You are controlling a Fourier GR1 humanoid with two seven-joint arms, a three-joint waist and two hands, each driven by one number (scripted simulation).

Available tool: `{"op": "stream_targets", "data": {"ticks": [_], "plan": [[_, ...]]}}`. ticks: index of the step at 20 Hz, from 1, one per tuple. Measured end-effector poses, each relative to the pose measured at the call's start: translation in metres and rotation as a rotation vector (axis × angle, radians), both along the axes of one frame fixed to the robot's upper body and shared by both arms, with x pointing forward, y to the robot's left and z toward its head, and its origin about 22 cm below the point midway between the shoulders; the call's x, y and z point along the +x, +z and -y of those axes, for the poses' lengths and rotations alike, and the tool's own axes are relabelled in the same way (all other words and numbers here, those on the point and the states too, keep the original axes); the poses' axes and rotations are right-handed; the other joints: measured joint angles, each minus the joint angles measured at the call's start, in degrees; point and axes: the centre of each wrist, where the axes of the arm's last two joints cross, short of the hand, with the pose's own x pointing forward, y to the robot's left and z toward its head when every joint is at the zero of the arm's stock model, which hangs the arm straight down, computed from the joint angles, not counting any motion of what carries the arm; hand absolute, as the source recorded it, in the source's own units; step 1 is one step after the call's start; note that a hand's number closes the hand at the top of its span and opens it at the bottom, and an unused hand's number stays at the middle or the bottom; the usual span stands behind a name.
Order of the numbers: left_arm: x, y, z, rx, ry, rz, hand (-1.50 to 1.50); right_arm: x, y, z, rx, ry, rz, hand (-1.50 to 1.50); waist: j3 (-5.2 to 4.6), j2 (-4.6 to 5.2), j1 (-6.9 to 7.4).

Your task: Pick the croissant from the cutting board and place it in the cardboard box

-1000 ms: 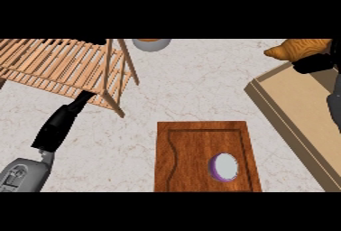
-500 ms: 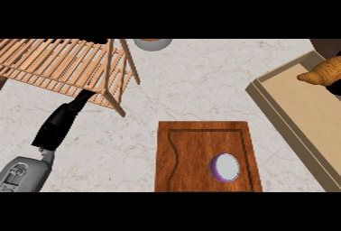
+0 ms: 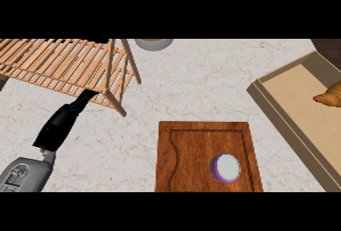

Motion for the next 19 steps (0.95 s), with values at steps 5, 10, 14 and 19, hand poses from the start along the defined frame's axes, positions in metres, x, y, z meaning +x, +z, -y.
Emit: {"op": "stream_targets", "data": {"ticks": [5,10,14,19], "plan": [[-0.001,-0.001,0.000,-0.004,-0.001,-0.006,0.00,-0.003,-0.003,0.008,0.115,0.108,0.095,-1.50,0.08,-0.11,-0.20],[-0.002,-0.004,-0.005,-0.004,0.019,-0.013,0.00,0.005,0.009,0.007,0.410,0.094,0.442,-1.50,0.23,-0.67,-0.94],[-0.003,-0.004,-0.008,0.001,0.019,-0.008,0.00,0.002,0.006,0.021,0.665,-0.034,0.652,-1.50,0.25,-0.70,-1.16],[0.000,-0.003,-0.007,-0.004,0.014,0.006,0.00,-0.017,0.002,0.055,0.817,-0.176,0.799,-1.50,0.20,-0.33,-0.98]]}}
